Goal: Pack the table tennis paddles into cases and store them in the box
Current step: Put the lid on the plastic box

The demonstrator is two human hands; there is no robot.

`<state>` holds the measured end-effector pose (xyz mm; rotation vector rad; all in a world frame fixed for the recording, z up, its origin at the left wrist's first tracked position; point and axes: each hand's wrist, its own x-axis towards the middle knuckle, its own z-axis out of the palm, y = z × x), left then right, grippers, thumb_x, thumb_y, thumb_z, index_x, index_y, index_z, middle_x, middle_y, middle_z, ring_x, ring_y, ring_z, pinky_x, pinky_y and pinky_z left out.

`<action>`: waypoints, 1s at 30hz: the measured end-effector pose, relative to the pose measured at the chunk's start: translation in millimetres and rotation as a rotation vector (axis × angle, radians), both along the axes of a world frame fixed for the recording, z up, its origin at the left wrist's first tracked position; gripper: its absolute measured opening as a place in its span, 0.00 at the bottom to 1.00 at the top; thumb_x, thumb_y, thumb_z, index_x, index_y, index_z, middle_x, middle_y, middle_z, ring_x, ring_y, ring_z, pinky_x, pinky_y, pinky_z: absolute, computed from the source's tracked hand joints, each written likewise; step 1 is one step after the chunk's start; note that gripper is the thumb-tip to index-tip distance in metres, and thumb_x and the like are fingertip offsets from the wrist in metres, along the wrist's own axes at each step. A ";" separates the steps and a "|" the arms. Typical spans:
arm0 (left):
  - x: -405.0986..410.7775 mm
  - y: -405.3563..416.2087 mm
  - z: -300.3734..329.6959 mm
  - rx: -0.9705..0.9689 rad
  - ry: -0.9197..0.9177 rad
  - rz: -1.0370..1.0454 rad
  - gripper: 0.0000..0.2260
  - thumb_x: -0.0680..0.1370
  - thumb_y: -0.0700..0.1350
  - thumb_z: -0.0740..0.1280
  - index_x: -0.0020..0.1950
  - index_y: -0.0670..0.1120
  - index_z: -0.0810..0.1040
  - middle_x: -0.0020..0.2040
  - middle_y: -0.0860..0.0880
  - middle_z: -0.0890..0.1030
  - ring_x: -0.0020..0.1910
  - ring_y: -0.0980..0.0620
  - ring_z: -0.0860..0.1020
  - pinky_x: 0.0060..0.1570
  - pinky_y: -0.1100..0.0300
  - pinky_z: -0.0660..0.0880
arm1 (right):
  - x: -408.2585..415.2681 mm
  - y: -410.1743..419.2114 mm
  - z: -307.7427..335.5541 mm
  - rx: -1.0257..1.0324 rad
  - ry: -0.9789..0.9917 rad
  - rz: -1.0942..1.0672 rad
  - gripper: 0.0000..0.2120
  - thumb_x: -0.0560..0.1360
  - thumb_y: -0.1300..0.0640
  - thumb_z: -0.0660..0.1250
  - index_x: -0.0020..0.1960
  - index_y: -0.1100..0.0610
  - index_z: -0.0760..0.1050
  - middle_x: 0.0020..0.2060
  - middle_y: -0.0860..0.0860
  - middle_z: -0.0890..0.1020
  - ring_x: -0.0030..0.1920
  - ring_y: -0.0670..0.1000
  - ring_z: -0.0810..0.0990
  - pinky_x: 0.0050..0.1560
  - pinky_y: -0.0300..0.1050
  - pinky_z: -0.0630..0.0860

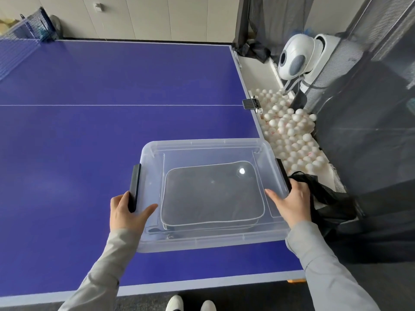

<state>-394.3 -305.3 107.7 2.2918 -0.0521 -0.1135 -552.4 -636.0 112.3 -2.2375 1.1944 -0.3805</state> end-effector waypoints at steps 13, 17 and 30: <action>-0.9 -1.6 5.8 -0.073 0.095 0.003 0.25 0.68 0.45 0.76 0.62 0.42 0.72 0.55 0.49 0.66 0.48 0.49 0.71 0.54 0.58 0.69 | -2.0 3.3 5.7 -0.011 0.034 0.034 0.35 0.70 0.48 0.73 0.68 0.65 0.65 0.63 0.62 0.69 0.66 0.60 0.65 0.67 0.50 0.62; -1.0 -1.1 7.1 -0.067 0.120 0.001 0.26 0.69 0.47 0.76 0.63 0.42 0.72 0.55 0.48 0.66 0.48 0.49 0.71 0.55 0.58 0.70 | -2.0 4.2 9.4 -0.007 0.069 0.036 0.35 0.70 0.47 0.72 0.69 0.66 0.65 0.64 0.63 0.69 0.67 0.61 0.65 0.67 0.51 0.62; 26.7 -19.4 59.7 0.371 -0.063 -0.218 0.36 0.76 0.62 0.60 0.77 0.47 0.52 0.77 0.49 0.53 0.76 0.48 0.54 0.72 0.49 0.53 | 38.8 33.4 57.9 -0.227 0.146 0.291 0.32 0.76 0.43 0.62 0.73 0.59 0.59 0.70 0.56 0.66 0.70 0.56 0.63 0.67 0.50 0.62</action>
